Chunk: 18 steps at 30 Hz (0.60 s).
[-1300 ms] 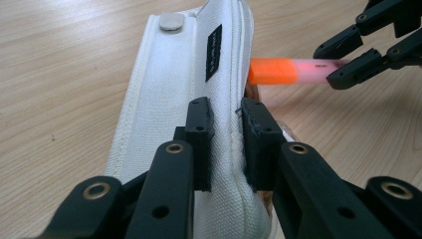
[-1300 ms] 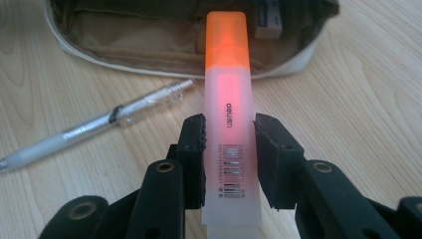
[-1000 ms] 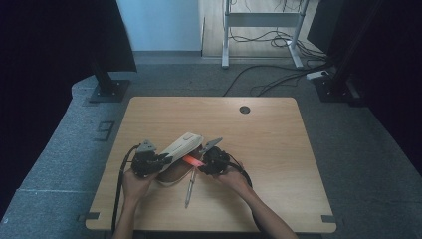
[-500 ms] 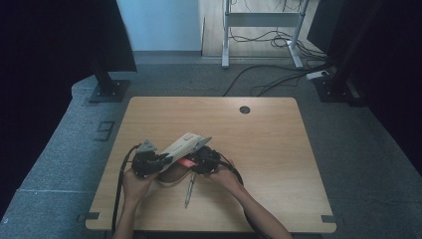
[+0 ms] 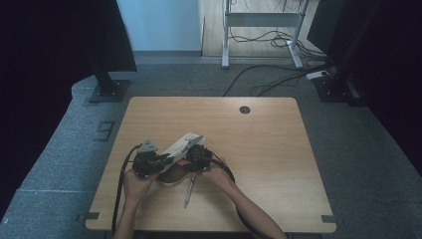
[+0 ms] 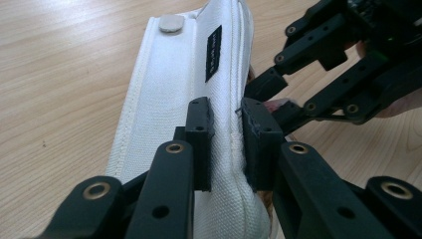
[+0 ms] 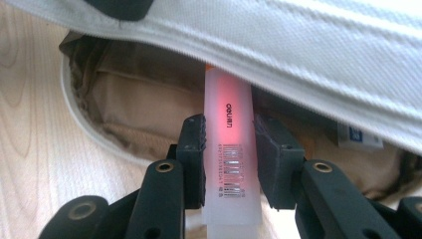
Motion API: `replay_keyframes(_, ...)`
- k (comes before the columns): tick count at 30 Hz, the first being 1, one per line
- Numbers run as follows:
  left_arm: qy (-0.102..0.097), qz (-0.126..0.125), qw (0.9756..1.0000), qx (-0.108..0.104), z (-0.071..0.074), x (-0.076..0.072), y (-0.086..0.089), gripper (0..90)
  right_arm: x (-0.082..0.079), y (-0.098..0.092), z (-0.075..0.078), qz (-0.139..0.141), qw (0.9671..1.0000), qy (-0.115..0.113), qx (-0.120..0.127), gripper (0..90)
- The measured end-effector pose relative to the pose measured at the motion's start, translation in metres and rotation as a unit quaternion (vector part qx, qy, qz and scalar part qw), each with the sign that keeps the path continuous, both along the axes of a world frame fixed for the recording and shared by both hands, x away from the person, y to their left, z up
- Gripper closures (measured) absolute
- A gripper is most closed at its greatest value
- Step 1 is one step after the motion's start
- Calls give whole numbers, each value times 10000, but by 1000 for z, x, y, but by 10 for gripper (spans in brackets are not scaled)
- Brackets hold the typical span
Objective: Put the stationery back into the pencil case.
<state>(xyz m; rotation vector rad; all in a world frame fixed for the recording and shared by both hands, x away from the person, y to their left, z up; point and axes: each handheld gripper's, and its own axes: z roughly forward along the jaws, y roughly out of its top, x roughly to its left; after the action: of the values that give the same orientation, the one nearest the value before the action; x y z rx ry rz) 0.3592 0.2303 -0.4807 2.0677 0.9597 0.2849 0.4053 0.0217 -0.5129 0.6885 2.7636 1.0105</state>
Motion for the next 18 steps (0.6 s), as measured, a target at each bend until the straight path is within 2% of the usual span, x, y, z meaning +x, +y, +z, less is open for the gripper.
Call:
replay_keyframes(6,-10,-21,10000,8,0,0,-1,758,2,10,-7,26,10000,-75,-21,651)
replay_keyframes(11,-2,-25,10000,3,-1,0,0,757,4,12,-10,41,10000,-34,-16,635)
replay_keyframes(16,-7,-27,10000,4,-1,0,0,757,2,9,-4,32,10000,-61,-13,513)
replay_keyframes(18,-6,-27,10000,1,-1,0,0,756,0,6,-2,35,10000,-87,-14,492)
